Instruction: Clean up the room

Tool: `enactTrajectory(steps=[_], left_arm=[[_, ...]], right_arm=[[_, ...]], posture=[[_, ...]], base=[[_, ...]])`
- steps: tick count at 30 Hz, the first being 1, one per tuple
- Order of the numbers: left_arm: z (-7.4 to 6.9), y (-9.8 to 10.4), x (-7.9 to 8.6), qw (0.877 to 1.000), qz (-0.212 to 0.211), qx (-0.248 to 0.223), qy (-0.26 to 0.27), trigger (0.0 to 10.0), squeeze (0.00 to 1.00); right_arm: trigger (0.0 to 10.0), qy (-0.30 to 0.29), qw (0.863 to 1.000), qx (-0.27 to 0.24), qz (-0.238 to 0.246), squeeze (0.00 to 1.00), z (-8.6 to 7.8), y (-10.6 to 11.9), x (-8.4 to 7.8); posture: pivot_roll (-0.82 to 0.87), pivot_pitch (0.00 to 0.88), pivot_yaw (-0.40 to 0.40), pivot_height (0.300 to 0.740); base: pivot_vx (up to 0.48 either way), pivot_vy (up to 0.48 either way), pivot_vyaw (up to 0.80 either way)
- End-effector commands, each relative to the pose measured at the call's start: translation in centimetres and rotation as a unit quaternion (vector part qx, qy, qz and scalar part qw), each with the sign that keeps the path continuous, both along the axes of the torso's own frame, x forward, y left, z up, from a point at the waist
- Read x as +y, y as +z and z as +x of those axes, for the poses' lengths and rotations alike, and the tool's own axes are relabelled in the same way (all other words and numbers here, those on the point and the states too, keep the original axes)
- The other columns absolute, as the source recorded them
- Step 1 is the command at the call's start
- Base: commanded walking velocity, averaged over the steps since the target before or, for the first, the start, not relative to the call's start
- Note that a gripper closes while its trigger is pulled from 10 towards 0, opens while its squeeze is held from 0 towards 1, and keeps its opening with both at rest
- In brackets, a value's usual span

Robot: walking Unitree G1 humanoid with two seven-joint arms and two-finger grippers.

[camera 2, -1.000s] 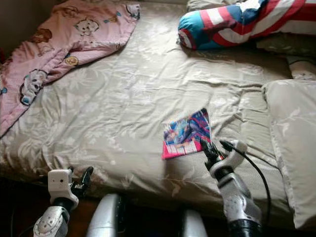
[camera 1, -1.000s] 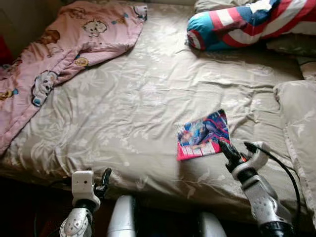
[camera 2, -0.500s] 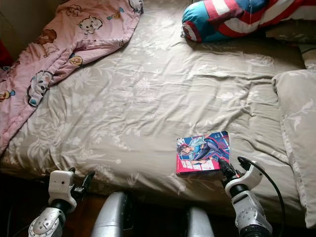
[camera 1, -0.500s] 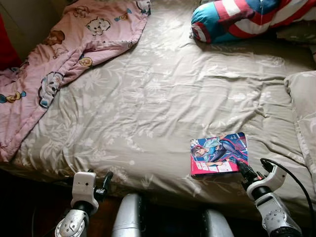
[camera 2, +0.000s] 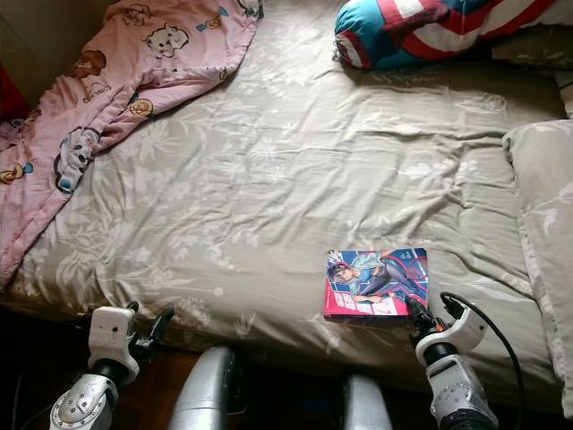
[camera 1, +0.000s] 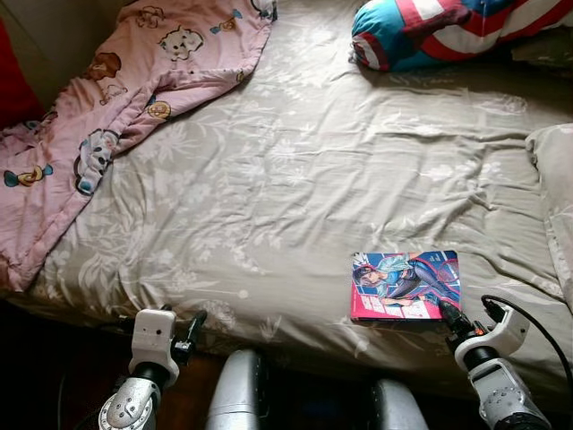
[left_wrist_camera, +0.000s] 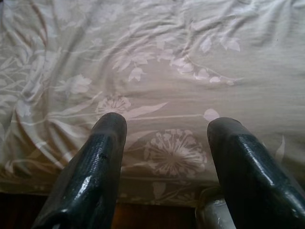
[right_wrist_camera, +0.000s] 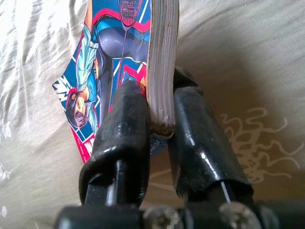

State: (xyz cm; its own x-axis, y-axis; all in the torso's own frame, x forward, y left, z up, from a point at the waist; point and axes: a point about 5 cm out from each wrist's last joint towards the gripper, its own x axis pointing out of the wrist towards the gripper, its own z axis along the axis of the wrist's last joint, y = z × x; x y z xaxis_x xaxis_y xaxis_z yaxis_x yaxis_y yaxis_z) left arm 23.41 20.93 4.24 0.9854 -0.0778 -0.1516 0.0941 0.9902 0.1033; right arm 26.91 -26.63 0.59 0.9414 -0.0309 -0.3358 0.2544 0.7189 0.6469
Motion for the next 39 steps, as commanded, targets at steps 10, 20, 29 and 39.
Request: enactTrajectory(steps=[10, 20, 29, 39], left_arm=[[-0.5, -0.5, 0.3, 1.0, 0.015, 0.018, -0.004, 10.0, 0.0], [-0.3, -0.5, 0.3, 1.0, 0.014, 0.016, -0.003, 10.0, 0.0], [-0.1, -0.5, 0.3, 1.0, 0.012, 0.015, -0.004, 10.0, 0.0], [0.0, -0.5, 0.2, 1.0, 0.012, 0.014, -0.002, 10.0, 0.0]], right_arm=[[10.0, -0.004, 0.999, 0.033, -0.032, 0.87, -1.0, -0.8, -0.7], [10.0, -0.01, 0.998, 0.036, -0.042, 0.0, -0.9, -0.6, -1.1], [10.0, -0.029, 0.997, 0.044, -0.049, 0.92, -1.1, -0.7, -1.7], [10.0, -0.046, 0.996, 0.06, -0.053, 0.0, -1.5, -1.1, -1.6]], posture=[[0.11, 0.306, 0.107, 0.646], [0.1, 0.302, 0.104, 0.646], [0.1, 0.299, 0.102, 0.646], [0.1, 0.294, 0.097, 0.646]], base=[[0.0, 0.0, 0.0], [0.0, 0.0, 0.0], [0.0, 0.0, 0.0], [0.0, 0.0, 0.0]])
